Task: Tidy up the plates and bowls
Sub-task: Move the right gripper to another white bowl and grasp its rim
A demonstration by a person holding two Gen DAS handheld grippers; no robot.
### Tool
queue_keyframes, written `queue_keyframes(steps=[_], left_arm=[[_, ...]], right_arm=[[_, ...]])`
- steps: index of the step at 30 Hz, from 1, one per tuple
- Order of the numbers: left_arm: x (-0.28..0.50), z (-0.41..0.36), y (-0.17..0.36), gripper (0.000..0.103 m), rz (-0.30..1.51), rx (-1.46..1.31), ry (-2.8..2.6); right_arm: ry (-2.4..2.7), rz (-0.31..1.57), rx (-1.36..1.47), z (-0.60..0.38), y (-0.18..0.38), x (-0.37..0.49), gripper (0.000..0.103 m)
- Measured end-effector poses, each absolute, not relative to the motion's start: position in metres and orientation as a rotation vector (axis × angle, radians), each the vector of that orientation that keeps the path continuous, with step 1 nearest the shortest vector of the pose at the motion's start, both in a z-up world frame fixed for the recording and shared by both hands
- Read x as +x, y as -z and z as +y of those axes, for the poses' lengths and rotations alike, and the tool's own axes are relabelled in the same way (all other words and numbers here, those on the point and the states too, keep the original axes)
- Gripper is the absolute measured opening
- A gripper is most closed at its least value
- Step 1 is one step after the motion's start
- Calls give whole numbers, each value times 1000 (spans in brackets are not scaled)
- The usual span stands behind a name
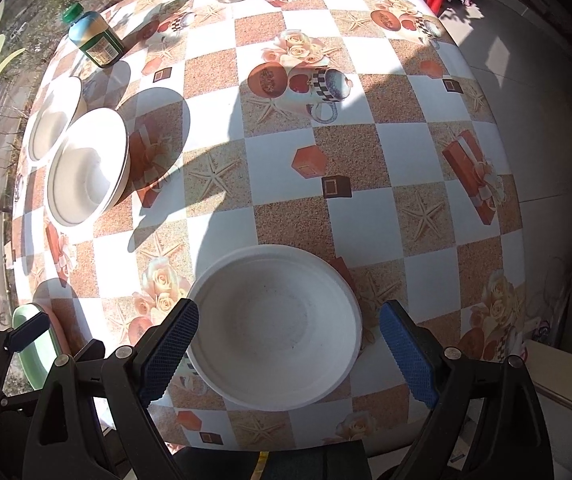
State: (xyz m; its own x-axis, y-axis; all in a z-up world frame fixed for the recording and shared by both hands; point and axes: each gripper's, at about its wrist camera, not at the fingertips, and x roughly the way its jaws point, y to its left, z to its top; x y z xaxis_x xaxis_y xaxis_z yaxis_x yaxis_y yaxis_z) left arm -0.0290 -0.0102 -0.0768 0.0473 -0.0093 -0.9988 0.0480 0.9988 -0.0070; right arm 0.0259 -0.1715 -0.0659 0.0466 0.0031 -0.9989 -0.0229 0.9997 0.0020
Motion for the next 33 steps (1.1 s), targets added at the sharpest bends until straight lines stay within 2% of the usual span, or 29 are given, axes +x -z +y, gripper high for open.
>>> queue_keyframes(steps=[14,26,33], left_arm=[[-21,2,75,80,1513,1,-19],[27,87,68,80,1465,-207,-251],[55,105,81,80,1463,-286,-320]], right_arm=[[-34,1548,-19,-162,76,30,93],[-182,1560,-62,-109,81,67,93],[-230,1576,-78,-75,94,103,93]])
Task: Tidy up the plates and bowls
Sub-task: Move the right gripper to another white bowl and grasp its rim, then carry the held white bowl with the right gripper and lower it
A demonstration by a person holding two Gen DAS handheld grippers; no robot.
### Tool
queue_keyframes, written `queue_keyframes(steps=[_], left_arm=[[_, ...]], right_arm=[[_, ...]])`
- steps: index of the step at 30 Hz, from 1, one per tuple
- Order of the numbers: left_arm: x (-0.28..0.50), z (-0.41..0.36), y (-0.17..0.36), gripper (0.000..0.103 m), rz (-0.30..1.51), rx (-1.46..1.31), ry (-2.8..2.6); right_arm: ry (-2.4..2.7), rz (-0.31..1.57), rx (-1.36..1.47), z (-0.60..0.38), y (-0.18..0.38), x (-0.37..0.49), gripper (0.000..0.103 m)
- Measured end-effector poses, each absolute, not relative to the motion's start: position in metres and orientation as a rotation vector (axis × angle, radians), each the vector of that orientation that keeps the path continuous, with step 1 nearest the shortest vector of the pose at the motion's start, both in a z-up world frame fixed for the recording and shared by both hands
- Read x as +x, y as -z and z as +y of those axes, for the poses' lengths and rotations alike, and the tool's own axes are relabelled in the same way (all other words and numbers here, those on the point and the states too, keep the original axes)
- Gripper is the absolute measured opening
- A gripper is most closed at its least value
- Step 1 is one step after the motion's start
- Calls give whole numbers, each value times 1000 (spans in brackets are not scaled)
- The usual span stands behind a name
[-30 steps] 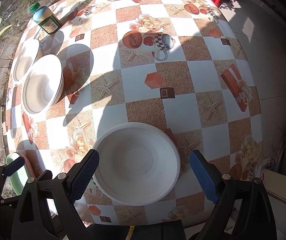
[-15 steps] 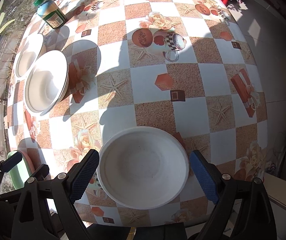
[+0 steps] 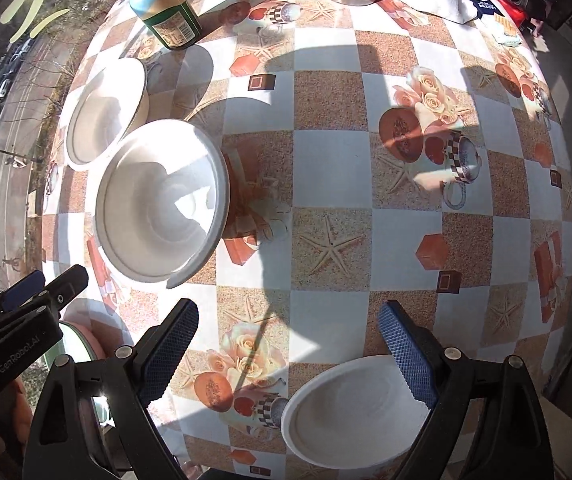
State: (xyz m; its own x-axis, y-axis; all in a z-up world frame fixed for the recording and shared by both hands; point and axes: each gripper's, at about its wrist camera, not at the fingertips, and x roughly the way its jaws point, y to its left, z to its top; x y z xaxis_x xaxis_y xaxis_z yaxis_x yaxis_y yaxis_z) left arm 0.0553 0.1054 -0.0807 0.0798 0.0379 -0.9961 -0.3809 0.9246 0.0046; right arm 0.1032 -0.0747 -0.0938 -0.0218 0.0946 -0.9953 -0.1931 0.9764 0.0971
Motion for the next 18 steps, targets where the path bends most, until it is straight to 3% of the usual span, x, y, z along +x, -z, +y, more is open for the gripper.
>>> queue_keyframes(steps=[13,16,18], left_arm=[[101,105,124,80,1530,-232,-350],[103,105,131,60,1546,-252,-323],[103,103,137,40,1569,-284,-287]], right_arm=[[-254,1630,-79,-44,141,156,93],[-271,1639,-86,-38,149,158,93],[-278,1648,-72,-35,153,158,93]])
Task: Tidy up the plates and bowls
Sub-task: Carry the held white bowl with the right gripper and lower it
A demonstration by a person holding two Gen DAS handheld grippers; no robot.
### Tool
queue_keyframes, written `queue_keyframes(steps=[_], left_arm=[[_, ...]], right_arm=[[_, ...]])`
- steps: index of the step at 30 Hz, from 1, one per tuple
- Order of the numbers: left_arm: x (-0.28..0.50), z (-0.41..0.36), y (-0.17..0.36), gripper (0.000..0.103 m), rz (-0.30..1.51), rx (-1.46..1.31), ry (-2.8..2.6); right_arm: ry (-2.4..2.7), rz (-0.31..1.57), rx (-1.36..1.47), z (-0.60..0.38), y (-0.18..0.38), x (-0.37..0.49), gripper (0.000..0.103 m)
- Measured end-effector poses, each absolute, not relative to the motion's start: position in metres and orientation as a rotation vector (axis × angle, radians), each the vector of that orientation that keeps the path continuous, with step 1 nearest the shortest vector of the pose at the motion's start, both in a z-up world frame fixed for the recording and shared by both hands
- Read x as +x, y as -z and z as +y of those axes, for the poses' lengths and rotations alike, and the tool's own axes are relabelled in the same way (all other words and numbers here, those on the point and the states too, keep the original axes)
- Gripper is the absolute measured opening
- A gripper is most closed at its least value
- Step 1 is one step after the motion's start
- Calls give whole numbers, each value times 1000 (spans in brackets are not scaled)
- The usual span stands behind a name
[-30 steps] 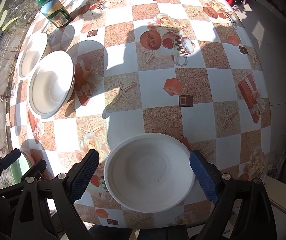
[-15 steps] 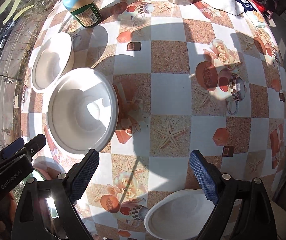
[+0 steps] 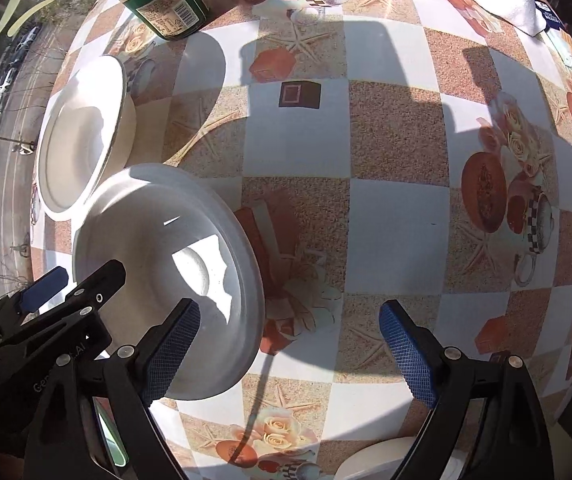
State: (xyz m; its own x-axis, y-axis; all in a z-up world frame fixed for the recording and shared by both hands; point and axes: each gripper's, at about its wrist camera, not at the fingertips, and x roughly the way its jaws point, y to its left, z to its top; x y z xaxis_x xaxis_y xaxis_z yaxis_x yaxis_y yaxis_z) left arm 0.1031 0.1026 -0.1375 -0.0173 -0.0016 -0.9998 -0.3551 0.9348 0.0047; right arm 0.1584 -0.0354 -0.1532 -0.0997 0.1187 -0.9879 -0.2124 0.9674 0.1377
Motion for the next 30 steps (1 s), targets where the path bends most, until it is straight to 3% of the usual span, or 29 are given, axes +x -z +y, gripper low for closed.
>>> queue_keyframes(steps=[1,2,3,5,7,22,30], left_arm=[[102,101,138,36,1570,-303,-267],[102,98,137,30,1565,-299,-252],[103,93,135,25,1563,-269,-236],[107,74,134,25,1572,-167,-215],[102,67,136,26,1581,-145,-199],[-38,12,149,31,1691,-55,-82],[-64,-14,141,34,1702,-3,-2]], right_arm=[[-278,1652,-64,-35,155,158,89],[-282,1661,-54,-36,158,158,74],[-286,1677,-46,-35,161,157,66],[-309,1713,-5,-34,167,156,35],[-328,1737,16,-32,171,152,18],[-452,1791,-193,-62,173,29,20],[-408,1854,-164,-97,176,-16,22]])
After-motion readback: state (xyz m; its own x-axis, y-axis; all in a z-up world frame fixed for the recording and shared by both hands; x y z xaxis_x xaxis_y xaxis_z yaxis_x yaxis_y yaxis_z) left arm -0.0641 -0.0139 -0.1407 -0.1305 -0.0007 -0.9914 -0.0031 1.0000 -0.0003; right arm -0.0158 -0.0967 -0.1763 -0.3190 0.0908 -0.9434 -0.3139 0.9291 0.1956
